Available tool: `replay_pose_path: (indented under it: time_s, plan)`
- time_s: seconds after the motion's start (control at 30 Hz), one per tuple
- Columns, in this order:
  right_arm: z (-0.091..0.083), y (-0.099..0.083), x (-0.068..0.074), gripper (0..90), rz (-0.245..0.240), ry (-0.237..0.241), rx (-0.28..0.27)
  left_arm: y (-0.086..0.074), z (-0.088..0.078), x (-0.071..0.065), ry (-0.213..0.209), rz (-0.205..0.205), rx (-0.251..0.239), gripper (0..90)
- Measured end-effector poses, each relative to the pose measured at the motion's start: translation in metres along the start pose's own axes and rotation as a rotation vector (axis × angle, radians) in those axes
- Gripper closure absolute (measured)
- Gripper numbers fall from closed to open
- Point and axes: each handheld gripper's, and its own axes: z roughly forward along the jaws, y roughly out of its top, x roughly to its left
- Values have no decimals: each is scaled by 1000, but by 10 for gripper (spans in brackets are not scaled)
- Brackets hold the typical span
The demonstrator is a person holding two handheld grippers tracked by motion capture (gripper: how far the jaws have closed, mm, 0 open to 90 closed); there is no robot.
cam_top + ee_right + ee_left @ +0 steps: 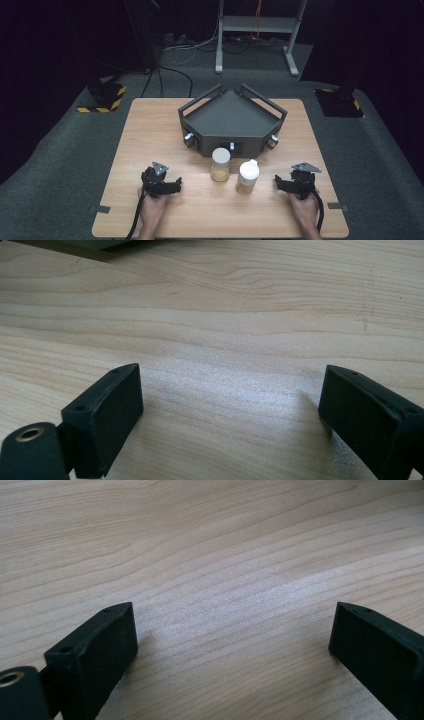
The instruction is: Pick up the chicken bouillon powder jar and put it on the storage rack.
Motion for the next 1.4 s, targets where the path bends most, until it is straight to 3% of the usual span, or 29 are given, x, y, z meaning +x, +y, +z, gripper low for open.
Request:
replay_pose_path:
  time_s: [0.4, 0.6, 0.9, 1.1, 1.27, 1.4]
  plan:
    - [0, 0, 0, 99, 0, 0, 0, 3, 2, 2, -20, 20, 16, 6]
    - [0, 0, 0, 98, 1, -1, 1, 6, 0, 1, -55, 59, 32, 5]
    - [0, 0, 0, 91, 3, -4, 3, 6, -4, 0, -160, 88, 7, 3]
    - [0, 1, 0, 91, 4, -4, 3, 15, -6, -2, -237, 116, -4, 7]
    - [0, 1, 0, 91, 5, -4, 3, 26, -5, -13, -287, 161, -18, 8]
    - [0, 1, 0, 91, 4, -4, 3, 31, -2, -18, -322, 165, -27, 8]
